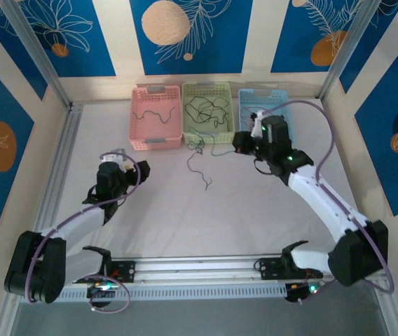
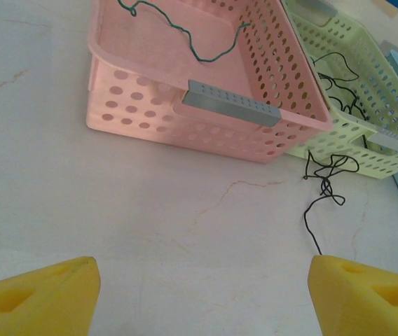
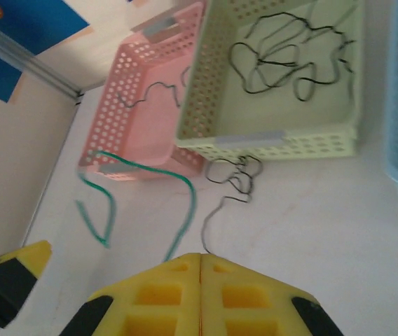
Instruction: Untangle the cables
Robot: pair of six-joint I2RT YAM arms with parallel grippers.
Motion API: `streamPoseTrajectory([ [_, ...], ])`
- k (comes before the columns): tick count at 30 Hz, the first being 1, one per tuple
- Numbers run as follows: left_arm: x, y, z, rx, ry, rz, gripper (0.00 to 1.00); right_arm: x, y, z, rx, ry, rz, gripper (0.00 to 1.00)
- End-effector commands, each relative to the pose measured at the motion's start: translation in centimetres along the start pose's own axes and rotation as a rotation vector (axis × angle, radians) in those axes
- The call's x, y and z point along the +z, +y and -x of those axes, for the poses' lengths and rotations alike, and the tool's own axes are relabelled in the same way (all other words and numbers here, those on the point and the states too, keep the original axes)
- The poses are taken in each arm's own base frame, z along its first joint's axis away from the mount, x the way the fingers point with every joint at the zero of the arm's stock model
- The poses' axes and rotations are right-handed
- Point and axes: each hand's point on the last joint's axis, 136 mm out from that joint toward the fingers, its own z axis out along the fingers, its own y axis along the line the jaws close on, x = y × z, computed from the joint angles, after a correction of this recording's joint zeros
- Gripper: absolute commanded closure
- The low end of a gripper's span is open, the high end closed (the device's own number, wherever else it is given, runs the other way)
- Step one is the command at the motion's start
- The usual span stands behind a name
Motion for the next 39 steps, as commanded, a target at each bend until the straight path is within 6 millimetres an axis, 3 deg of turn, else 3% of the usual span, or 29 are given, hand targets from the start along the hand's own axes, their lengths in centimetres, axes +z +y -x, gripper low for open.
streamPoseTrajectory([
  [1, -0.6, 0.1, 0.9, -0.011, -0.057, 0.015, 0.22, 2.4, 3.4, 1.8, 0.0, -0.008, 0.077, 1.0],
  [6, -0.9, 0.4, 1.0, -0.015, -0.073, 0.024, 0.22, 8.1, 6.1, 4.4, 0.061, -0.006, 0.129, 1.0],
  [11, -1.1, 0.5, 1.1, -0.016, -0.079, 0.029, 0.22, 14.2, 8.5, 5.6, 0.087, 0.019, 0.172, 1.0],
  [18, -1.2, 0.6, 1.2, -0.019, -0.09, 0.035, 0.22, 20.7, 9.6, 6.3, 0.103, 0.044, 0.165, 1.0],
  [24, -1.3, 0.8, 1.2, -0.019, -0.09, 0.04, 0.22, 24.8, 9.4, 5.4, 0.135, 0.071, 0.171, 1.0],
  [27, -1.3, 0.7, 1.2, -0.02, -0.091, 0.039, 0.22, 26.4, 8.2, 5.1, 0.157, 0.067, 0.129, 1.0],
  [37, -1.3, 0.9, 1.2, -0.022, -0.095, 0.047, 0.21, 29.5, 6.9, 4.9, 0.177, 0.062, 0.118, 1.0],
  [39, -1.3, 0.9, 1.2, -0.021, -0.093, 0.046, 0.21, 29.9, 6.8, 4.9, 0.182, 0.058, 0.116, 0.9],
])
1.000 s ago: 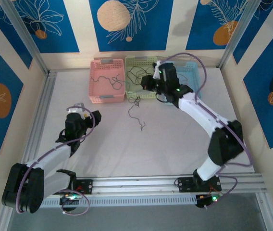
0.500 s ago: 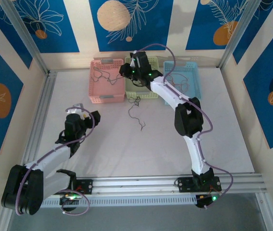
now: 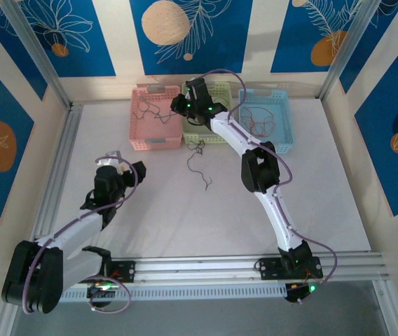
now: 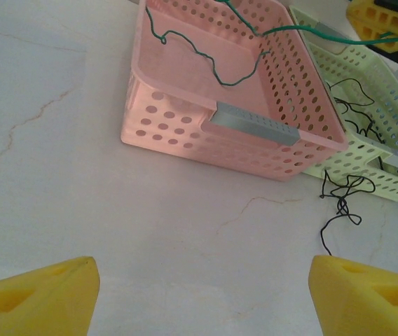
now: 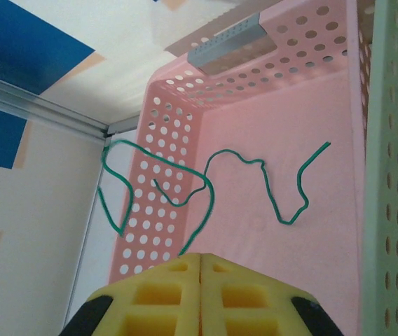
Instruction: Untangle the cables
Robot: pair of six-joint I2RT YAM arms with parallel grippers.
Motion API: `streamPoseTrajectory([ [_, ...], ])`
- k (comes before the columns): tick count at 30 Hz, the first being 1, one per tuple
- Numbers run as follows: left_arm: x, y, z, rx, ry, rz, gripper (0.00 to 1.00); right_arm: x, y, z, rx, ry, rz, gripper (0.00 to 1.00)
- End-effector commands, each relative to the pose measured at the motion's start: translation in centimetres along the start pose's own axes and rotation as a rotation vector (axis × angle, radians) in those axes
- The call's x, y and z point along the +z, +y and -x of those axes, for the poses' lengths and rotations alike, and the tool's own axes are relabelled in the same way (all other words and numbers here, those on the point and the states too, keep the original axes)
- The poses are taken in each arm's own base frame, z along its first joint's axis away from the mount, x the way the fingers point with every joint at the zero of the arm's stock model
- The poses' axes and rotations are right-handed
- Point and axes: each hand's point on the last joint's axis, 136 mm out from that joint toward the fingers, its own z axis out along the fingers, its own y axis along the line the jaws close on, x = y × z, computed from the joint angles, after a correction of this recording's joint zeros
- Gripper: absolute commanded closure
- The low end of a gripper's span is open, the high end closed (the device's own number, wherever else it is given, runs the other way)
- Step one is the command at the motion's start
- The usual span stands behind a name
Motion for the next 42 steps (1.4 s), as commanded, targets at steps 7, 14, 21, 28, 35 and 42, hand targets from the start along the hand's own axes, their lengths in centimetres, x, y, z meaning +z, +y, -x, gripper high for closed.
streamPoseTrajectory([
  [7, -0.2, -0.1, 0.4, -0.012, -0.028, -0.003, 0.21, -1.1, 2.9, 1.2, -0.059, 0.001, 0.078, 0.44],
  [14, -0.3, -0.2, 0.5, -0.013, -0.032, -0.005, 0.21, -7.4, 4.9, 0.5, -0.178, 0.056, 0.097, 0.42],
  [21, -0.4, -0.1, 0.5, -0.015, -0.035, -0.005, 0.21, -16.9, 0.7, -4.9, -0.262, 0.109, -0.05, 0.43],
  [28, -0.4, -0.2, 0.5, -0.015, -0.034, -0.008, 0.21, -19.8, -5.9, -14.2, -0.342, 0.369, -0.23, 0.43],
  [35, -0.3, -0.2, 0.5, -0.016, -0.033, -0.008, 0.21, -21.0, -10.4, -19.5, -0.401, 0.585, -0.415, 0.44],
  [42, -0.3, -0.2, 0.5, -0.015, -0.031, -0.009, 0.21, -19.9, -12.6, -22.1, -0.472, 0.741, -0.502, 0.43],
])
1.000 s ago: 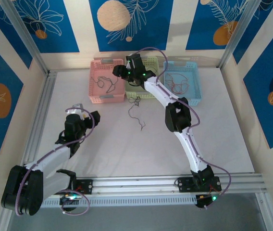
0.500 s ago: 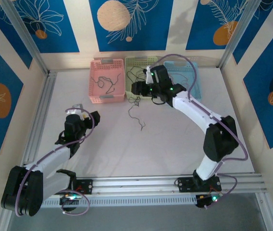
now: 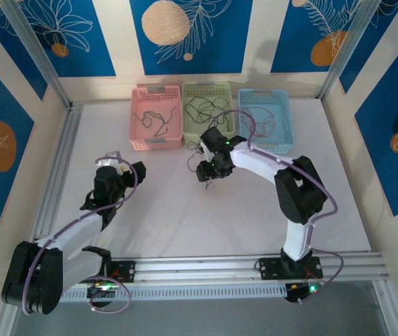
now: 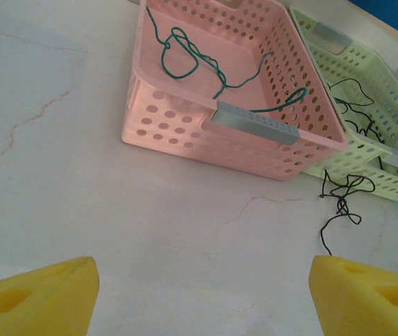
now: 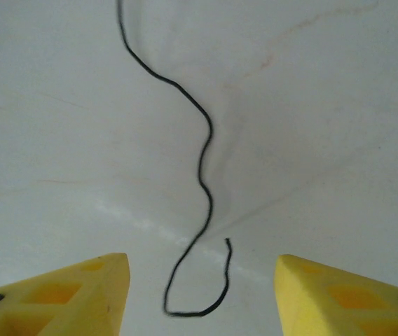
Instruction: Untangle the cables
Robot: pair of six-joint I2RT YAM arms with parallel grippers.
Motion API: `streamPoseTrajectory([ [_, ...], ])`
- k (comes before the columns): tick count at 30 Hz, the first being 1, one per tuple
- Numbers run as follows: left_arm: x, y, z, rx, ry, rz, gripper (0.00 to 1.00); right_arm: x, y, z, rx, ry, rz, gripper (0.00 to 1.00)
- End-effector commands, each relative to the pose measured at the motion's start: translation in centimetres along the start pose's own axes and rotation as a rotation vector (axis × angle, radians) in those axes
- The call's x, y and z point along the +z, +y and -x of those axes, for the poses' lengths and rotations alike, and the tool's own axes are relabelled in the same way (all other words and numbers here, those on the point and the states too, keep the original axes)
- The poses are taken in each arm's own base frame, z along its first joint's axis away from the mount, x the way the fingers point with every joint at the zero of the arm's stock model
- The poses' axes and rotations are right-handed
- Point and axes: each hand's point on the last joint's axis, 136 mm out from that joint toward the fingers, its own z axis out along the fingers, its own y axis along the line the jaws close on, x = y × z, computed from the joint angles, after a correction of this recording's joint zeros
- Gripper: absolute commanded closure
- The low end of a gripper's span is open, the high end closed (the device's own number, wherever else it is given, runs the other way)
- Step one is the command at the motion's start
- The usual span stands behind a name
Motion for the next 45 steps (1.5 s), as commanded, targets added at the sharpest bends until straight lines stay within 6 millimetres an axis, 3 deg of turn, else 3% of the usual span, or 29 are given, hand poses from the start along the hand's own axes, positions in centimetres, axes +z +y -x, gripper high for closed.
streamPoseTrajectory([
  [1, -0.2, -0.2, 0.5, -0.016, -0.03, -0.007, 0.21, 0.6, -0.2, -0.8, -0.061, 0.077, -0.055, 0.43],
  [8, -0.2, -0.3, 0.5, -0.015, -0.031, -0.009, 0.21, 2.2, 0.3, -0.7, -0.089, 0.131, -0.063, 0.49],
  [17, -0.2, -0.3, 0.5, -0.015, -0.031, -0.011, 0.21, 2.8, 1.4, -1.5, -0.124, 0.192, -0.008, 0.81],
  [20, -0.2, -0.2, 0.5, -0.015, -0.029, -0.008, 0.21, 2.2, 1.6, -1.5, -0.122, 0.172, 0.004, 0.98],
  [21, -0.2, -0.2, 0.5, -0.015, -0.029, -0.008, 0.21, 1.6, 1.8, -1.2, -0.124, 0.149, 0.015, 1.0],
  [25, -0.2, -0.3, 0.4, -0.016, -0.027, -0.013, 0.21, -2.6, 3.4, 0.2, -0.164, 0.022, 0.07, 1.0],
  [30, -0.2, -1.8, 0.6, -0.003, -0.028, -0.095, 0.21, -11.3, 5.5, 1.7, -0.224, -0.243, 0.182, 1.0],
  [33, 0.0, -4.4, 0.2, -0.008, 0.021, -0.233, 0.21, -15.4, 5.9, 1.7, -0.199, -0.366, 0.288, 1.0],
  [38, -0.4, -9.3, -0.2, 0.0, 0.101, -0.472, 0.22, -19.8, 6.6, 1.7, -0.195, -0.527, 0.412, 1.0],
  [45, -1.7, -14.0, -0.2, 0.202, 0.118, -0.551, 0.18, -28.2, 6.1, 3.3, -0.082, -0.705, 0.567, 1.0],
])
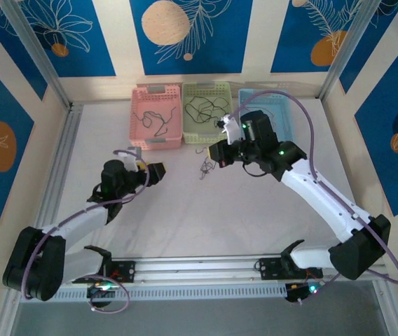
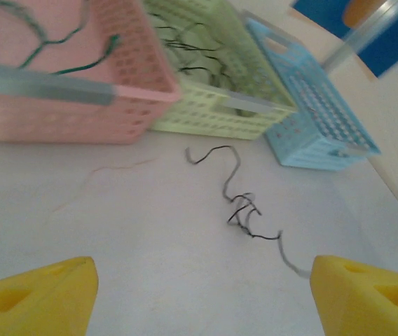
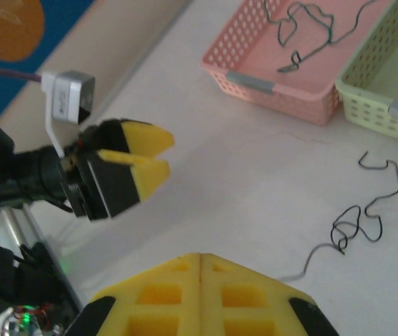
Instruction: Untangle the cables
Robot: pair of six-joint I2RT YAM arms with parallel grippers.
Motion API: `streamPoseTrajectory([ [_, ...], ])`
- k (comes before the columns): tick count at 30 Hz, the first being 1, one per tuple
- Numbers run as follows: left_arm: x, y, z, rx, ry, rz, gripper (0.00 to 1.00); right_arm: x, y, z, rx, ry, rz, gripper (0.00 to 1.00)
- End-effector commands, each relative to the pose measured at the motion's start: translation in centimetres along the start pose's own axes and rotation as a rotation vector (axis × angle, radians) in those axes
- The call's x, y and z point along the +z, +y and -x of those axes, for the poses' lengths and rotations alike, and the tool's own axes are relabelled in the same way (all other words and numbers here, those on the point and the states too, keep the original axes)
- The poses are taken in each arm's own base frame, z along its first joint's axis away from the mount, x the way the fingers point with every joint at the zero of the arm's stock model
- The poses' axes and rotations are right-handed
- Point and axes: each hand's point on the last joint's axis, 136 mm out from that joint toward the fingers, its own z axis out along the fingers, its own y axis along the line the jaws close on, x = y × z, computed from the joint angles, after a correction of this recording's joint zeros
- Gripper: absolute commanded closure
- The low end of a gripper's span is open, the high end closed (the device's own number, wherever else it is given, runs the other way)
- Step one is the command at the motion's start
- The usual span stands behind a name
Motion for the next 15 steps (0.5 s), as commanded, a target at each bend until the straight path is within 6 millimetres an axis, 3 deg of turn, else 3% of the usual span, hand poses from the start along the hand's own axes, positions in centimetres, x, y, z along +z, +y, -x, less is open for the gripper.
streamPoseTrajectory([
  [1, 0.0, -3.5, 1.4, 0.145, 0.004, -0.094, 0.17, -3.5, 2.8, 4.3, 0.055, -0.136, 0.12, 1.0],
  [5, 0.2, -4.0, 1.5, 0.211, 0.03, -0.082, 0.16, -4.9, 2.9, 5.9, 0.097, -0.177, 0.128, 1.0],
  [8, 0.9, -2.1, 1.2, 0.198, 0.092, 0.029, 0.16, -5.0, 0.7, 5.3, 0.137, -0.165, 0.027, 1.0],
  [11, 1.7, -1.9, 0.0, 0.212, 0.176, 0.048, 0.17, -5.4, -2.4, 3.1, 0.195, -0.156, -0.087, 1.0],
  [15, 2.6, -2.1, -1.3, 0.26, 0.252, 0.074, 0.18, -6.5, -7.3, -1.7, 0.305, -0.146, -0.234, 1.0],
])
